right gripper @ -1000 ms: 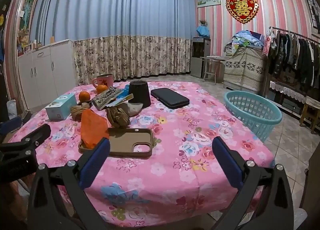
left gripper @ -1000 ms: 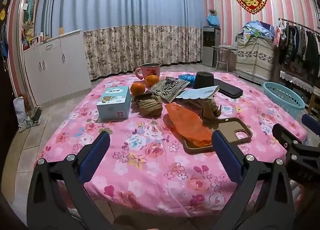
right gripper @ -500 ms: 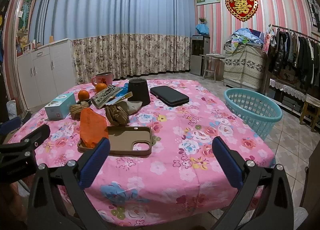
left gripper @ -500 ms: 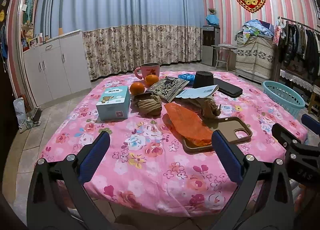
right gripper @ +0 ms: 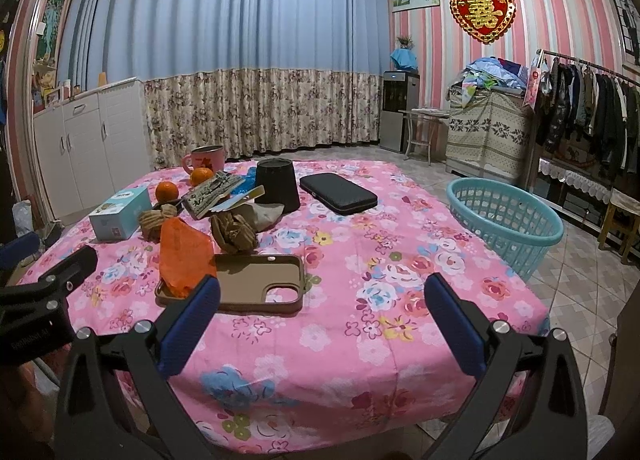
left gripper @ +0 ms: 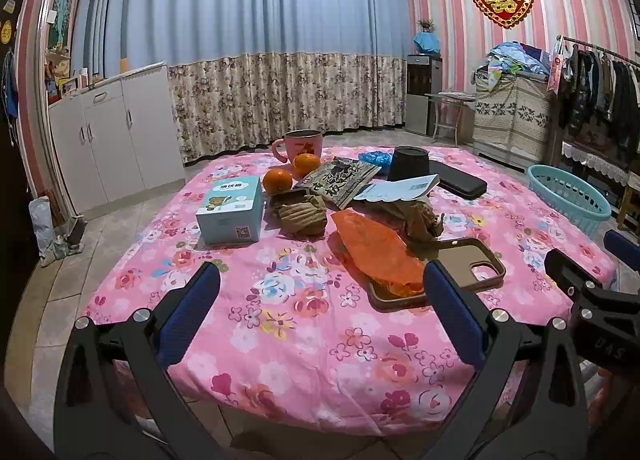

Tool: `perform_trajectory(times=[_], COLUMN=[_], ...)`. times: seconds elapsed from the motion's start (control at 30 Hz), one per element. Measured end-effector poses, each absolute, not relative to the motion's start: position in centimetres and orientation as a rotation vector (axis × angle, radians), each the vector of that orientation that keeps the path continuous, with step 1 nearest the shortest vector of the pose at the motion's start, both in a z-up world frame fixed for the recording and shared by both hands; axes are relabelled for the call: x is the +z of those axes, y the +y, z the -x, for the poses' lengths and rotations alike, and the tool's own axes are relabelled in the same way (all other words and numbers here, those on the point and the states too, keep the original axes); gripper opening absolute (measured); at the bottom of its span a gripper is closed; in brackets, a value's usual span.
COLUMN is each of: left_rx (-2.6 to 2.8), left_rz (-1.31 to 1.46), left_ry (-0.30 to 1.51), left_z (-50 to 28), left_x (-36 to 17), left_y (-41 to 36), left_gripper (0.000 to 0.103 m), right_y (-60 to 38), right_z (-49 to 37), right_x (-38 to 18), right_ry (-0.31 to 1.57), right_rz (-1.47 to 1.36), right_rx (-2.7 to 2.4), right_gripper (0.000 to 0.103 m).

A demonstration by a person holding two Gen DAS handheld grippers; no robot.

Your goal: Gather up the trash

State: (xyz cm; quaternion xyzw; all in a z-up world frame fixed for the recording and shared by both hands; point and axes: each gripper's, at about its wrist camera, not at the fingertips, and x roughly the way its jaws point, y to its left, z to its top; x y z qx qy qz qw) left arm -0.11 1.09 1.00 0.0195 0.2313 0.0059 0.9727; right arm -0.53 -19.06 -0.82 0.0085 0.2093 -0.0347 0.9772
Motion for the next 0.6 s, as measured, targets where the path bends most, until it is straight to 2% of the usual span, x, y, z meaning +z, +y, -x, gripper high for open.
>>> perform_trajectory(times=[0.6], left_rx=[0.006], left_rz=[-0.04], left_ry=[0.455], left_z=[0.25], left_x=[1.37], left_y=[1.2], left_gripper=[0.098], right_y=[-19.09], right_z=[0.6], right_x=[-0.56], right_ry=[0.413], right_rz=[-0.014], right_rx=[-0.072], right_gripper=[0.099])
